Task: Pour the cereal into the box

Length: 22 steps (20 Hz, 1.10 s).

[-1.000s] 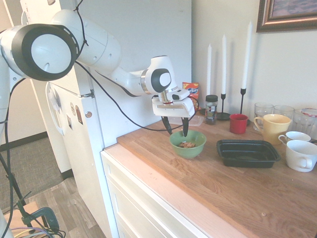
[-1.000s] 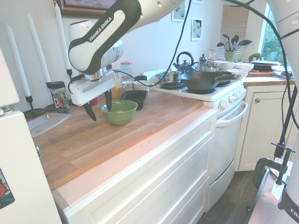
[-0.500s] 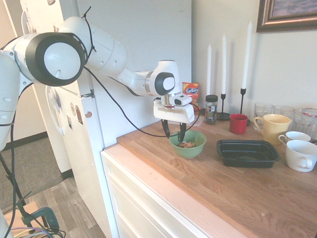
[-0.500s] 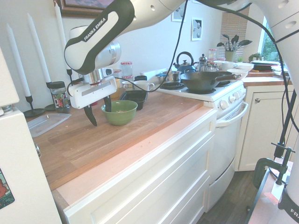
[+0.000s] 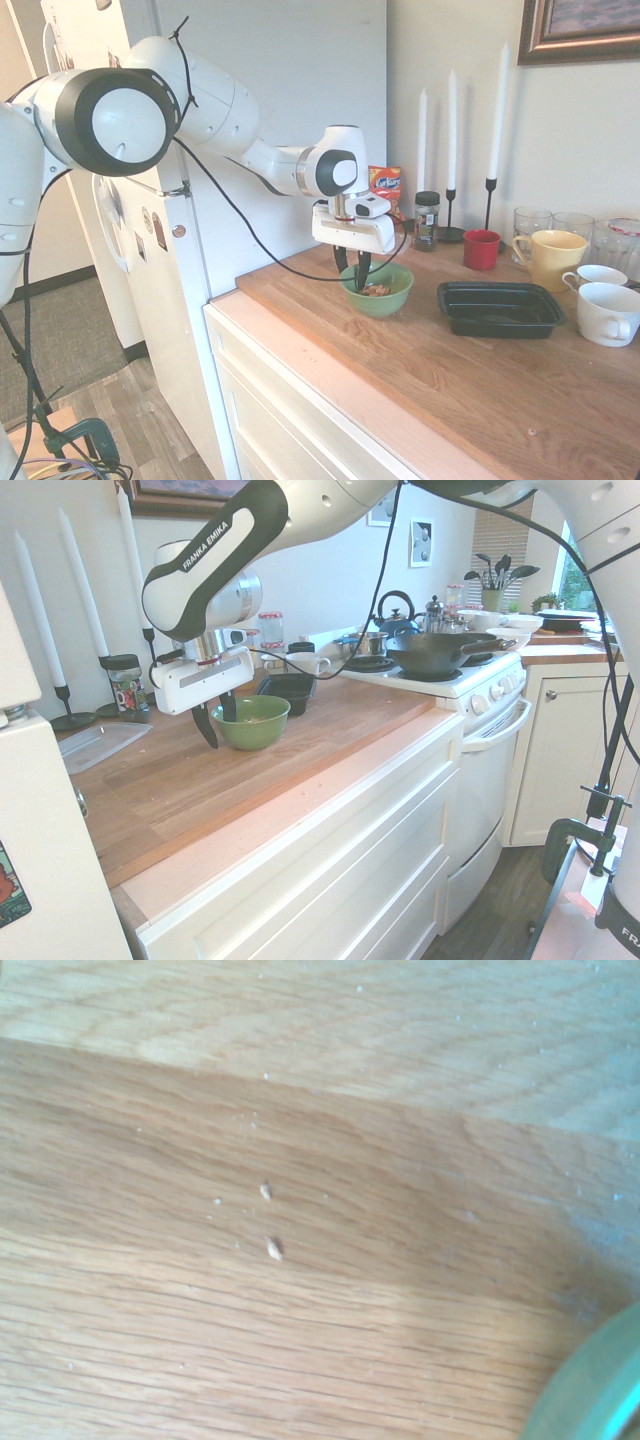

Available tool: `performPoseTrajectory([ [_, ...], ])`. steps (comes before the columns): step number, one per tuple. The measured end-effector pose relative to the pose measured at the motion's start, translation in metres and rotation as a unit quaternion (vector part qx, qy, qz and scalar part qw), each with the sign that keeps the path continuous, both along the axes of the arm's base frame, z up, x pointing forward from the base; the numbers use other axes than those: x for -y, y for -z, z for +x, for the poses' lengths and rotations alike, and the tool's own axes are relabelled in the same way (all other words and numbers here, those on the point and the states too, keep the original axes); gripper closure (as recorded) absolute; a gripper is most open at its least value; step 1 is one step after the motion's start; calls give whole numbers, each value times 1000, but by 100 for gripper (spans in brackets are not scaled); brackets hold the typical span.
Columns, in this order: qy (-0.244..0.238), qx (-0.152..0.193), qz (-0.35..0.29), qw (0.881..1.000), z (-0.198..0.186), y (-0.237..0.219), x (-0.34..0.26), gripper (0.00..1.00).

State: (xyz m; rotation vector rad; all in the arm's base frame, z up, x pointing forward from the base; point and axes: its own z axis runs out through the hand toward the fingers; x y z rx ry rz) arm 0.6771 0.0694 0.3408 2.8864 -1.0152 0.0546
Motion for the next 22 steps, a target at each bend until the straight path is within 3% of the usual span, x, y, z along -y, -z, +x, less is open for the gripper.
performPoseTrajectory([
  [13, 5, 2, 2, 1000, 1, -7, 6, 100],
  [22, -9, 16, 5, 1000, 3, -36, 3, 100],
])
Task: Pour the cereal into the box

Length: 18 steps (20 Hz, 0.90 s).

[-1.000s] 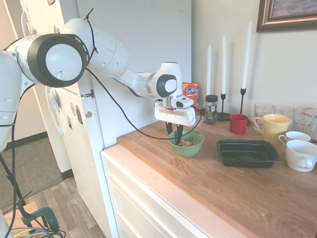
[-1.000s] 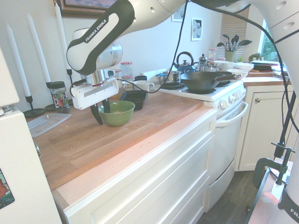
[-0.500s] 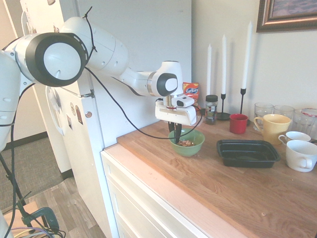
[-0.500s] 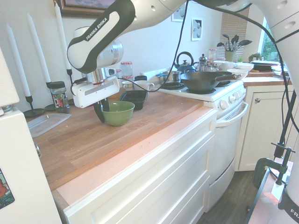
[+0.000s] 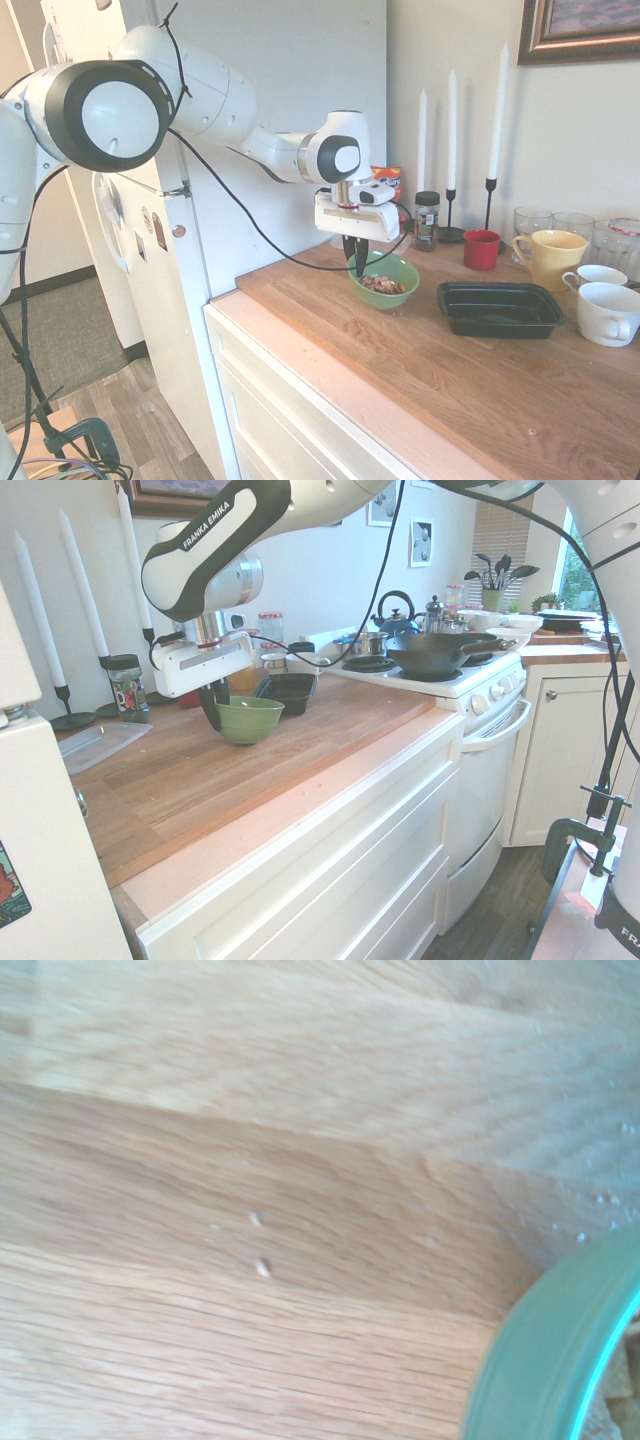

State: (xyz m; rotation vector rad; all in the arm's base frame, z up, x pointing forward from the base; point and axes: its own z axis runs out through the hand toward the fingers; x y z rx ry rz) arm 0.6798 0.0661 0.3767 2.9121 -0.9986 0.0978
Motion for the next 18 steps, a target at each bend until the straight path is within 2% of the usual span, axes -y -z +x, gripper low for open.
performPoseTrajectory([
  [4, 0, 18, 2, 1000, 0, -27, 0, 100],
  [8, 3, 39, 31, 999, 4, -78, 14, 100],
  [14, 30, 60, 71, 995, 19, -144, 107, 100],
  [18, 29, 55, 129, 990, 37, -136, 167, 100],
])
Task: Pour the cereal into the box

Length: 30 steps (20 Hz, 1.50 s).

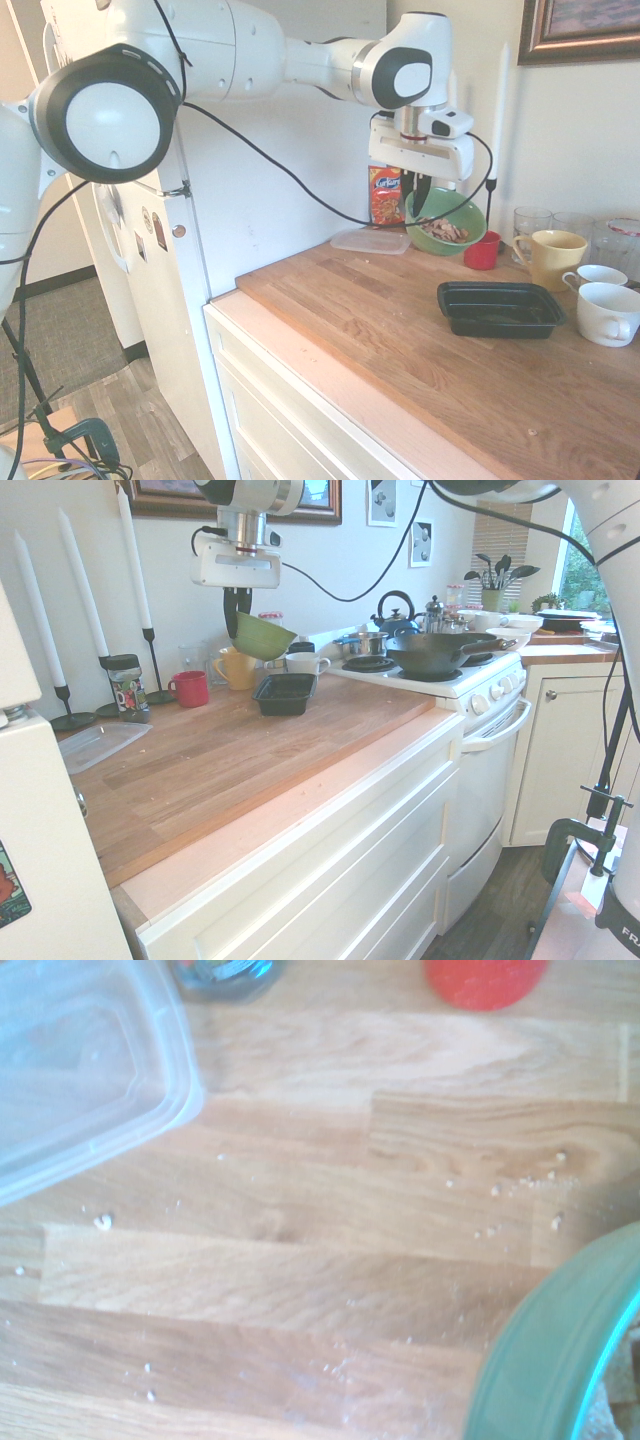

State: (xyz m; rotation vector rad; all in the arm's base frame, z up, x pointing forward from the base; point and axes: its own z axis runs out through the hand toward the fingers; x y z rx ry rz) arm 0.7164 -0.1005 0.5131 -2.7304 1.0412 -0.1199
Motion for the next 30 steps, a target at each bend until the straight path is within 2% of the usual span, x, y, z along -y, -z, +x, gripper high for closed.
performPoseTrajectory([
  [4, -14, -16, 62, 998, 10, 15, 34, 100],
  [8, -19, -11, 107, 994, 15, 11, 55, 100],
  [11, -33, -17, 166, 985, 10, 10, 75, 100],
  [15, -45, -36, 236, 970, 6, 35, 97, 100],
  [18, -48, -38, 265, 962, 9, 52, 101, 100],
  [23, -49, -26, 300, 952, 9, 53, 107, 100],
  [30, -55, -27, 345, 937, 8, 69, 114, 100],
])
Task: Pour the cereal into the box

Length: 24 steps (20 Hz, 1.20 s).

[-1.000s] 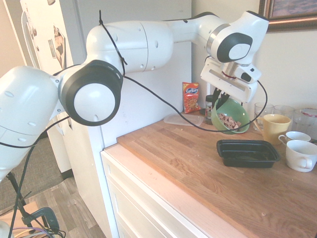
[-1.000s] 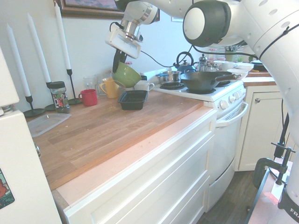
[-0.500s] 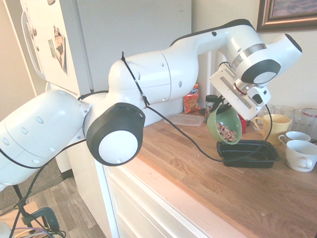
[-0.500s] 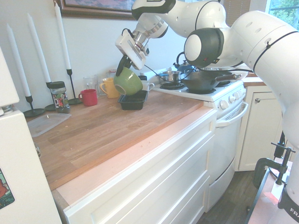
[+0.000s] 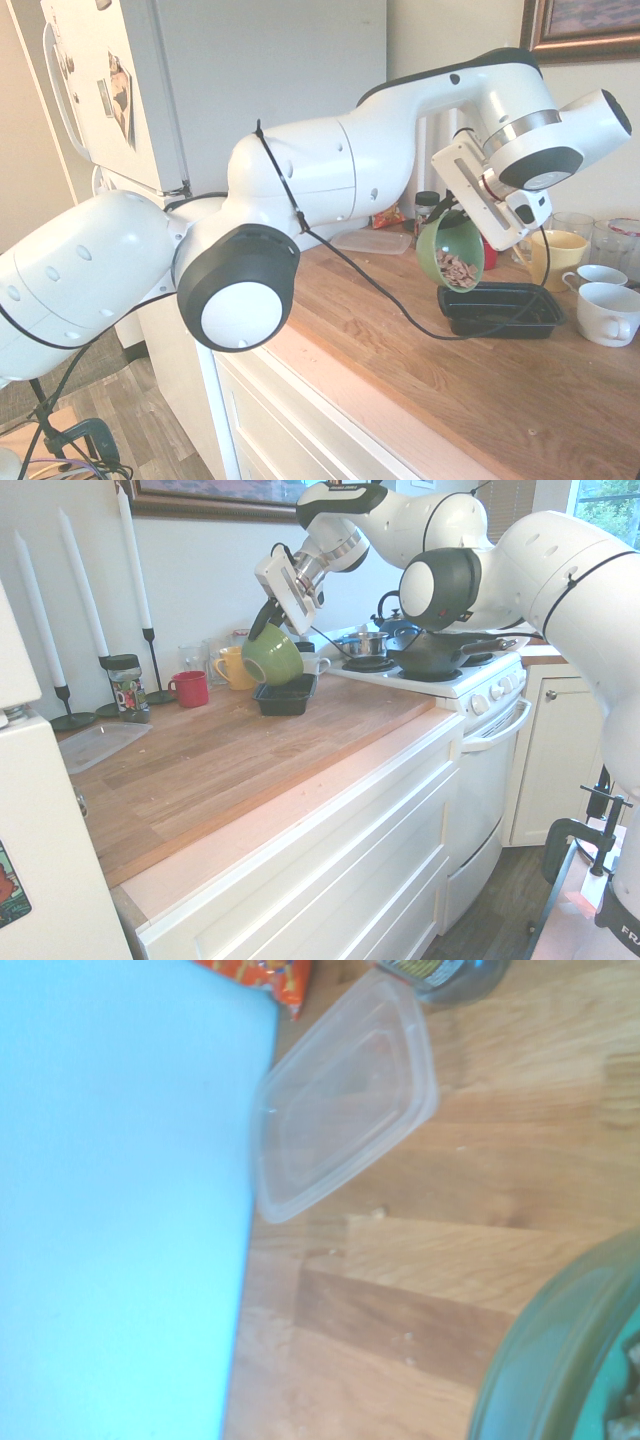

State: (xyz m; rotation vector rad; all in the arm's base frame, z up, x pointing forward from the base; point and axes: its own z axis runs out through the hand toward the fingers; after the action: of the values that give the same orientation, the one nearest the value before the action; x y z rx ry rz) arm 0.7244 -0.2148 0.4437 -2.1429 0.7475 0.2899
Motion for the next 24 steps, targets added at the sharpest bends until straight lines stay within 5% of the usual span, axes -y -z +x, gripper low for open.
performPoseTrajectory([
  [24, -45, 82, 144, 985, -15, 13, 33, 100],
])
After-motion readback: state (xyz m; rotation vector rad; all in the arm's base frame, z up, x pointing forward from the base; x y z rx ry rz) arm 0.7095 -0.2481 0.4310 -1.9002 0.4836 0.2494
